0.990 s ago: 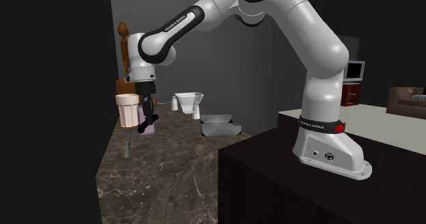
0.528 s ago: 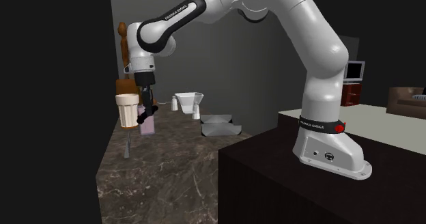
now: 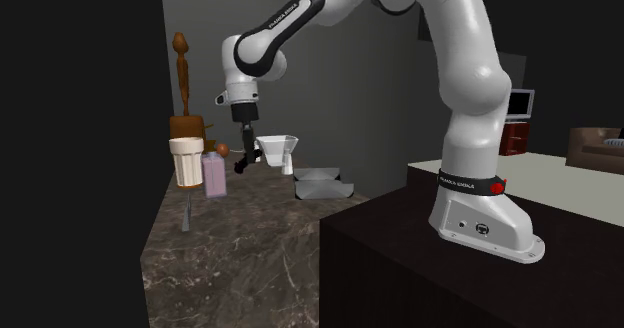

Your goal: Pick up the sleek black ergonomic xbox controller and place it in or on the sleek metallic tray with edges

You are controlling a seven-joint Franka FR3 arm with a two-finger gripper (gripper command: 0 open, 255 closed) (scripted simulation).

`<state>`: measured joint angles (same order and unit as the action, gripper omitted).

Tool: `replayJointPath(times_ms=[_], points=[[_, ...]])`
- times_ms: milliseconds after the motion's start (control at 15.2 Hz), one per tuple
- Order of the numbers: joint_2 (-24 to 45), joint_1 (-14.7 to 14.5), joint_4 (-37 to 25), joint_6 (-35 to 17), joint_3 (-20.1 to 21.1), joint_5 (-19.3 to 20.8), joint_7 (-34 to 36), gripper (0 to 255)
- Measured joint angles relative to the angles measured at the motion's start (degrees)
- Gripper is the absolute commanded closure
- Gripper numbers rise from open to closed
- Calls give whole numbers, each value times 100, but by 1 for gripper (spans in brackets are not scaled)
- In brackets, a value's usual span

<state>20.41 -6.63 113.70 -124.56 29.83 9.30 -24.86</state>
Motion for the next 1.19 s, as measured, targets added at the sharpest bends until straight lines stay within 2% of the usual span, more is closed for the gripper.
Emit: replayJointPath(times_ms=[264, 528, 792, 1188], points=[[-666, 485, 816, -233, -12, -313, -599, 255], [-1134, 849, 1390, -404, -110, -541, -1173, 255], [-1710, 1223, 1980, -491, -296, -819, -1907, 255], [-2162, 1668, 2556, -657, -703, -934, -2848, 255]])
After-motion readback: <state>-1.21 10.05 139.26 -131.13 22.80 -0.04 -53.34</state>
